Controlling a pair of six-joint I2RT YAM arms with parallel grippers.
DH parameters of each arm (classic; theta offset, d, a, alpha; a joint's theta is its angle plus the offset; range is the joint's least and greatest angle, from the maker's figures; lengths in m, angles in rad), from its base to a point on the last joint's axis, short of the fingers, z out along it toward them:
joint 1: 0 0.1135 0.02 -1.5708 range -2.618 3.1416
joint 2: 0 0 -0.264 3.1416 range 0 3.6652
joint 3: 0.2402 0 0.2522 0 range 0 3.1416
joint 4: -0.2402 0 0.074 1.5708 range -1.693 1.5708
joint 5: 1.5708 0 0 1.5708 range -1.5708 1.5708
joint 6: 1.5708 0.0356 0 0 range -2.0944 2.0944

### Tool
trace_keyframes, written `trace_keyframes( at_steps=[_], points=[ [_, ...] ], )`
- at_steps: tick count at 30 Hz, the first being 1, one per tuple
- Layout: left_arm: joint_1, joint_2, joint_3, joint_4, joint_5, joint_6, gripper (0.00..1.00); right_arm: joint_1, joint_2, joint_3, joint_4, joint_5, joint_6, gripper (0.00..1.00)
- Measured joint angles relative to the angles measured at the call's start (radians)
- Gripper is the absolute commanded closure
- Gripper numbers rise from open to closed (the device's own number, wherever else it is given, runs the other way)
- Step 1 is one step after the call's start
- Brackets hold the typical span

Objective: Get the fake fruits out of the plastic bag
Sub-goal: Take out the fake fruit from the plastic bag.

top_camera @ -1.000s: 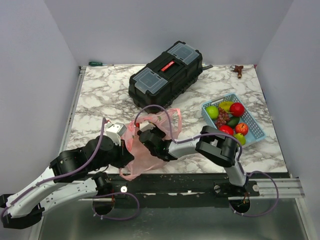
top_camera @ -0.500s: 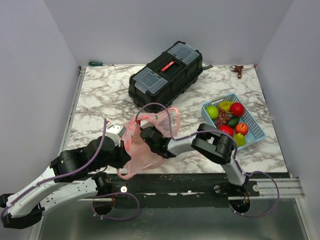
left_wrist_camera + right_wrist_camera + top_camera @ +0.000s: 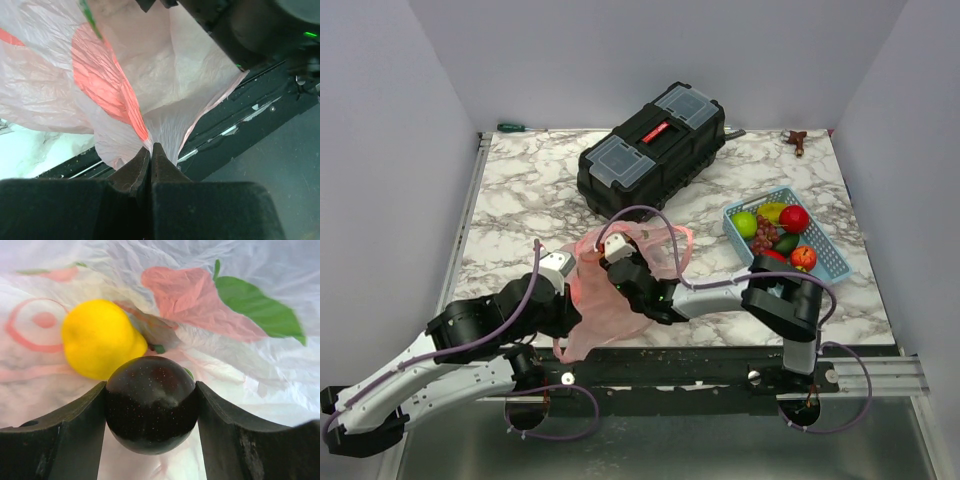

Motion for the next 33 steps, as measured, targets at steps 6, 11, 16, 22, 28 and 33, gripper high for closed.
trace_keyframes(
  at_steps=[6,11,16,22,28,33],
  points=[
    [0.000,0.041,-0.005,0.000,0.000,0.003,1.00,0.056,-0.104,-0.003,-0.115,-0.024,0.141,0.99],
    [0.000,0.044,-0.010,0.001,-0.001,0.003,1.00,0.075,-0.155,-0.019,-0.224,-0.121,0.299,0.99],
    [0.000,0.032,-0.010,0.000,-0.008,0.003,1.00,0.079,-0.200,-0.060,-0.277,-0.304,0.443,0.99],
    [0.000,-0.002,-0.010,-0.001,-0.032,-0.004,1.00,0.085,-0.264,-0.089,-0.282,-0.518,0.510,0.99],
    [0.000,-0.022,-0.010,-0.001,-0.047,-0.010,1.00,0.085,-0.401,-0.089,-0.275,-0.658,0.515,0.99],
    [0.000,-0.022,-0.010,-0.001,-0.050,-0.016,1.00,0.085,-0.540,-0.087,-0.266,-0.688,0.510,0.99]
  ],
)
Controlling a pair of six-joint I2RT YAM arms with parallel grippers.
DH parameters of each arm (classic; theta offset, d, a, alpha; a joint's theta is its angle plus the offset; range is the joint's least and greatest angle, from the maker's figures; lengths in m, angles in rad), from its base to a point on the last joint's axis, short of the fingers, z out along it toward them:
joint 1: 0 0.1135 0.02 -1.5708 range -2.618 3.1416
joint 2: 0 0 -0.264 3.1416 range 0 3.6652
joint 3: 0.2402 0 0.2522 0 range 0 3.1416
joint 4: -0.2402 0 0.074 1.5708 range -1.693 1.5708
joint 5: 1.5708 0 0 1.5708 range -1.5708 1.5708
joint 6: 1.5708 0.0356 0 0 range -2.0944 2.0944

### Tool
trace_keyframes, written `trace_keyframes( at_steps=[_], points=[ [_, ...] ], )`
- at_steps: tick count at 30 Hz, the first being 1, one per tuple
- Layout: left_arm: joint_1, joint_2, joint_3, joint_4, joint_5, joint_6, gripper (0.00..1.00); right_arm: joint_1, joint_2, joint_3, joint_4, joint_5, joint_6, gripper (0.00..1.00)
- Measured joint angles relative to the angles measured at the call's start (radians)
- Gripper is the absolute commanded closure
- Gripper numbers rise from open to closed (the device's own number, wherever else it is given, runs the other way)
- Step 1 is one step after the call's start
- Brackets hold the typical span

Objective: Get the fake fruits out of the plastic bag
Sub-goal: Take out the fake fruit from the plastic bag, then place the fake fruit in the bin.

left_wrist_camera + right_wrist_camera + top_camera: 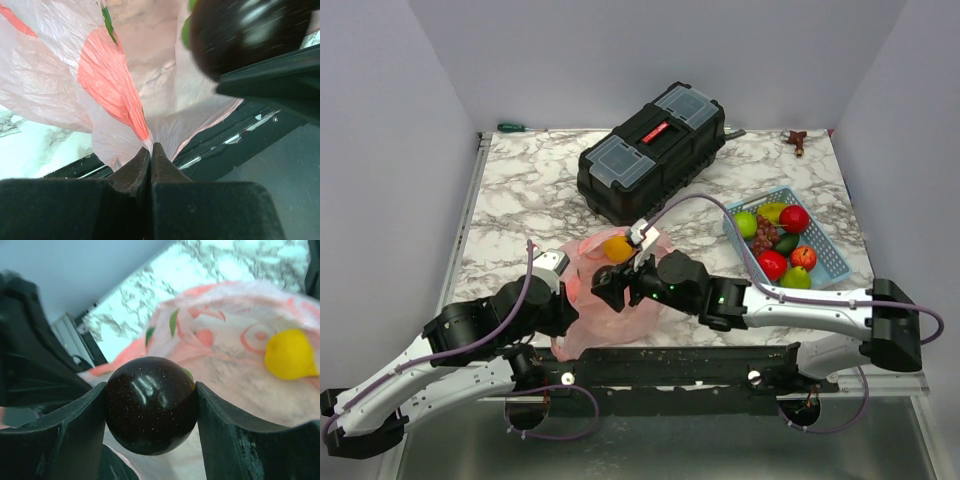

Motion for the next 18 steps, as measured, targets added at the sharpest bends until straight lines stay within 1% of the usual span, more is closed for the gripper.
trace_keyframes(
  at_steps=[4,11,15,18],
  points=[
    [0.000,0.009,0.000,0.000,0.000,0.000,1.00,0.000,-0.064,0.043,-0.014,0.006,-0.021,0.99],
    [0.000,0.024,0.000,0.000,0.000,0.000,1.00,0.000,-0.087,0.204,-0.076,0.044,-0.099,0.99],
    [0.000,0.027,0.000,0.000,0.000,0.000,1.00,0.000,-0.111,0.268,-0.108,0.113,-0.161,0.99],
    [0.000,0.027,0.000,0.000,0.000,0.000,1.00,0.000,-0.136,0.291,-0.124,0.217,-0.222,0.99]
  ],
)
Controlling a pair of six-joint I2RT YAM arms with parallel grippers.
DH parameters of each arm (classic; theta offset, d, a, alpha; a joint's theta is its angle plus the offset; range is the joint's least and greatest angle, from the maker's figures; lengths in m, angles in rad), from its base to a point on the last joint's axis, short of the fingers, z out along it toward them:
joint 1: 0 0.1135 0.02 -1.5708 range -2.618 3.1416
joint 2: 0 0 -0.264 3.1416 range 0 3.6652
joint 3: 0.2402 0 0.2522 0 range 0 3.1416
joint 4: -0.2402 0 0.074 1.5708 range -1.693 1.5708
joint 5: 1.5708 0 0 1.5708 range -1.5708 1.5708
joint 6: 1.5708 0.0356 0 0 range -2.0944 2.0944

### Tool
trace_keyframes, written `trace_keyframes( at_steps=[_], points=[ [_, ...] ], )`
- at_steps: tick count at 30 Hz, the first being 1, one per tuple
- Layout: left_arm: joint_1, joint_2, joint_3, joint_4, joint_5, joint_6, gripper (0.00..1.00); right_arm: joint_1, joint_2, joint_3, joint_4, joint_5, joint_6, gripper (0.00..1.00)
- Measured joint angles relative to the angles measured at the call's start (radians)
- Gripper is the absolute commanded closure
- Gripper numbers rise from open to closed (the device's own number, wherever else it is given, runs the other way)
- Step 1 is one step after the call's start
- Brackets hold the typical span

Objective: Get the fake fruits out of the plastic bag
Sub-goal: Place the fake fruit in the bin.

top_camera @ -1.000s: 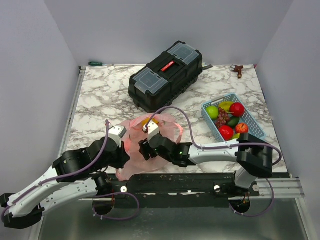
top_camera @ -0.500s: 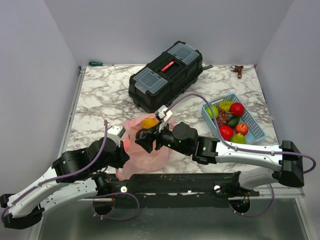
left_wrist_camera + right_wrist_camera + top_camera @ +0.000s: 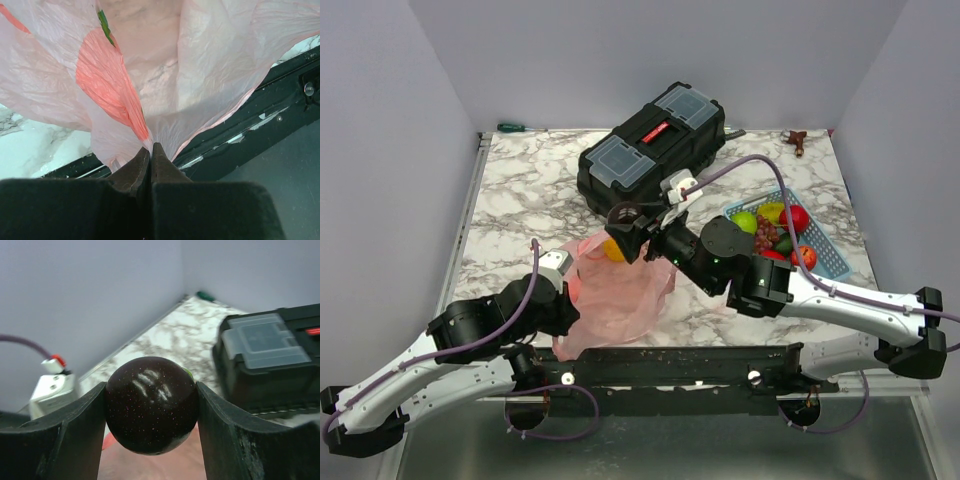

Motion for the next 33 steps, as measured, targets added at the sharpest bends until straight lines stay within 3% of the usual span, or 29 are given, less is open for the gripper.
trace_keyframes(
  at_steps=[10,17,22,33],
  points=[
    [0.000,0.008,0.000,0.000,0.000,0.000,1.00,-0.038,-0.039,0.013,-0.043,0.402,-0.177,0.99],
    [0.000,0.020,0.000,0.000,0.000,0.000,1.00,-0.450,-0.112,-0.075,-0.206,0.435,-0.004,0.99],
    [0.000,0.020,0.000,0.000,0.000,0.000,1.00,-0.724,-0.121,-0.169,-0.322,0.333,0.167,0.99],
    [0.000,0.029,0.000,0.000,0.000,0.000,1.00,-1.108,-0.111,-0.398,-0.439,0.176,0.447,0.99]
  ],
)
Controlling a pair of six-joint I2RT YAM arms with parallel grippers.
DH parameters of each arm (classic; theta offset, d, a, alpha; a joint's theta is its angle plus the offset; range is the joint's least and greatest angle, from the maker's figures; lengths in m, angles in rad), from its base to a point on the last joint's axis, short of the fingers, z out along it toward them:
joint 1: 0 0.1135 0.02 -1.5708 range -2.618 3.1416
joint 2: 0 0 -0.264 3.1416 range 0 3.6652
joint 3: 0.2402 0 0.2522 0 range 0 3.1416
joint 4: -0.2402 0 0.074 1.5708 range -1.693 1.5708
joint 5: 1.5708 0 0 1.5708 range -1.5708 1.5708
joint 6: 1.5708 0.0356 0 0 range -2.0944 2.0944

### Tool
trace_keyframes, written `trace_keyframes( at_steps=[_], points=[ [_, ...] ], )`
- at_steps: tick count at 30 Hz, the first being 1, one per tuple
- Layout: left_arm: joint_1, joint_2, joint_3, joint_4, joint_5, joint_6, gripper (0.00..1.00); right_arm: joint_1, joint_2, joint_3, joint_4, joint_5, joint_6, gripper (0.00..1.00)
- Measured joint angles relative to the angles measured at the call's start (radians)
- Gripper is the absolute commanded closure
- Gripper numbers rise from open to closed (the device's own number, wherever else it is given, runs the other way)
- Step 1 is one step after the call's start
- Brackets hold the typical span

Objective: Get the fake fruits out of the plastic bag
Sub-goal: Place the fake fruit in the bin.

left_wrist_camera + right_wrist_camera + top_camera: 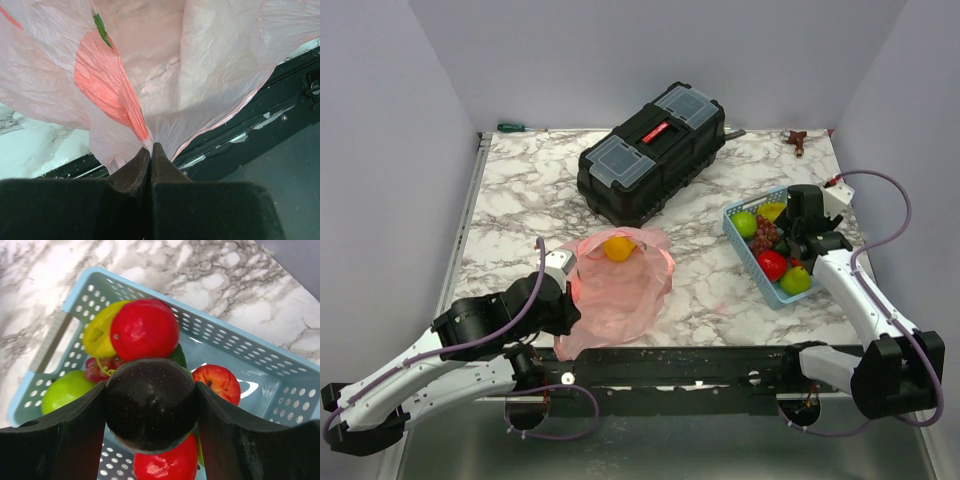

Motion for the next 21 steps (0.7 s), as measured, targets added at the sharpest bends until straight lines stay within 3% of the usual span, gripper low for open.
trace_keyframes(
  at_steps=[3,6,14,21],
  points=[
    [0.000,0.001,0.000,0.000,0.000,0.000,1.00,-0.025,0.018,-0.020,-0.009,0.001,0.043,0.97],
    [0.000,0.001,0.000,0.000,0.000,0.000,1.00,-0.033,0.023,-0.039,-0.015,0.009,0.073,0.81],
    [0.000,0.001,0.000,0.000,0.000,0.000,1.00,-0.034,0.023,-0.084,-0.016,0.024,0.092,0.60],
    [0.000,0.001,0.000,0.000,0.000,0.000,1.00,-0.034,0.023,-0.107,-0.014,0.023,0.095,0.50]
  ],
)
